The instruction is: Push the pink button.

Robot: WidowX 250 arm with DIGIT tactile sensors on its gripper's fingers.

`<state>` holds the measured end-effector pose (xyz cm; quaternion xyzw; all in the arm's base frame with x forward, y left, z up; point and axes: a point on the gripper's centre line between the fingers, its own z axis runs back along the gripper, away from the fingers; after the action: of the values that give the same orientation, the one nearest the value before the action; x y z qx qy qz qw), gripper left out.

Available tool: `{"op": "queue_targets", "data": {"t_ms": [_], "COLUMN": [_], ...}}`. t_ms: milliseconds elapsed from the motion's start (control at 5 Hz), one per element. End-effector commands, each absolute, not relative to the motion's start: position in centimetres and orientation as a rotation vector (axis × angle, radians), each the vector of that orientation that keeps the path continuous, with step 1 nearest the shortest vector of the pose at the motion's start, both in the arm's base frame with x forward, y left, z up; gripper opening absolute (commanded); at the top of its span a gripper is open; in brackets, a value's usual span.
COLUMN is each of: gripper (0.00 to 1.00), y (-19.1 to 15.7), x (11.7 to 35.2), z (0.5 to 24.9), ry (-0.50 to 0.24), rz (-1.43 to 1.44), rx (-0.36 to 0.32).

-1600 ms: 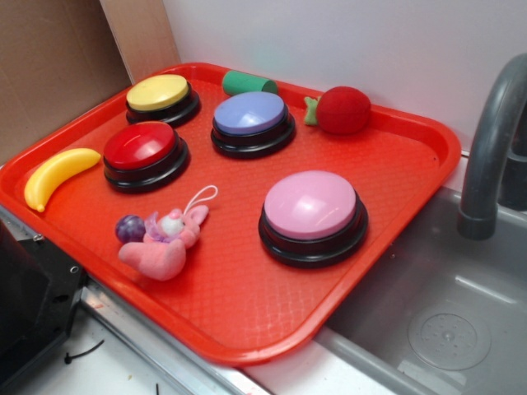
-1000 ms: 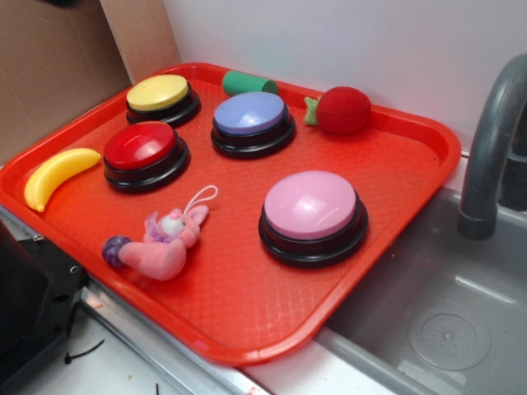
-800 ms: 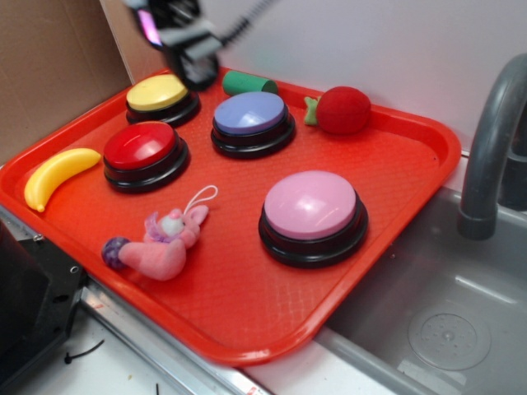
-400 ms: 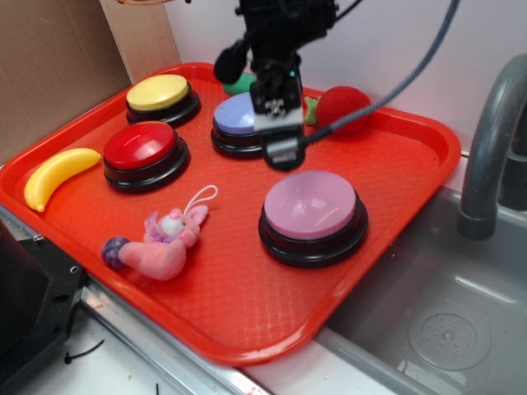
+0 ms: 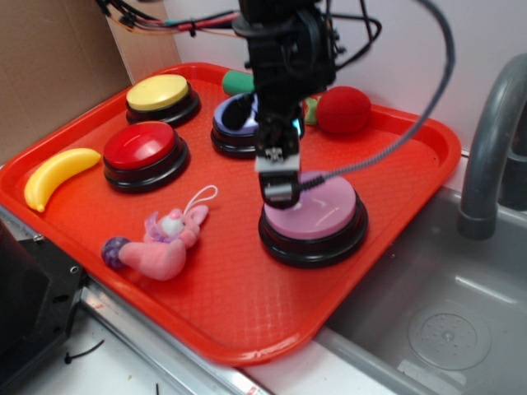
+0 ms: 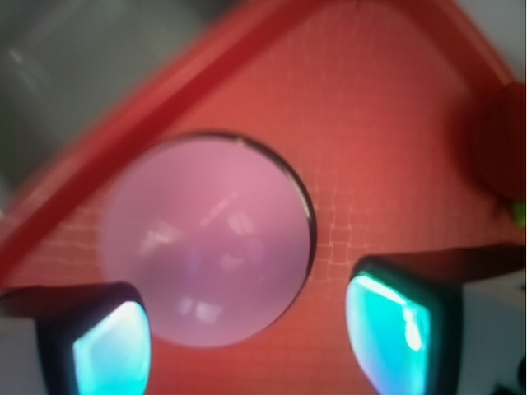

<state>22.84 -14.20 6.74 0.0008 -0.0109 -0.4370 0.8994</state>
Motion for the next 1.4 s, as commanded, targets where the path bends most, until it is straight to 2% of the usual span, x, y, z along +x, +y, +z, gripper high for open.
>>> {"op": "queue_targets", "data": {"t_ms": [0,200,400,600,800,1200], "gripper": [1.0,1.0,1.0,1.0,1.0,1.0], "y": [-16.0,-15.9,-15.6,-15.4,-15.4,-14.4], "x": [21.7,21.5,21.6,22.0,22.2,21.3], "z": [5.9,5.9,7.5,10.0,11.3,14.2], "ry": [-0.054,-0.041,-0.034,-0.036,-0.064,-0.112], "rz": [-0.932,-0.925,-0.903,-0.868,-0.872,-0.826], "rx": [-0.023,-0.034,-0.033,0.009,-0.043,0.008]}}
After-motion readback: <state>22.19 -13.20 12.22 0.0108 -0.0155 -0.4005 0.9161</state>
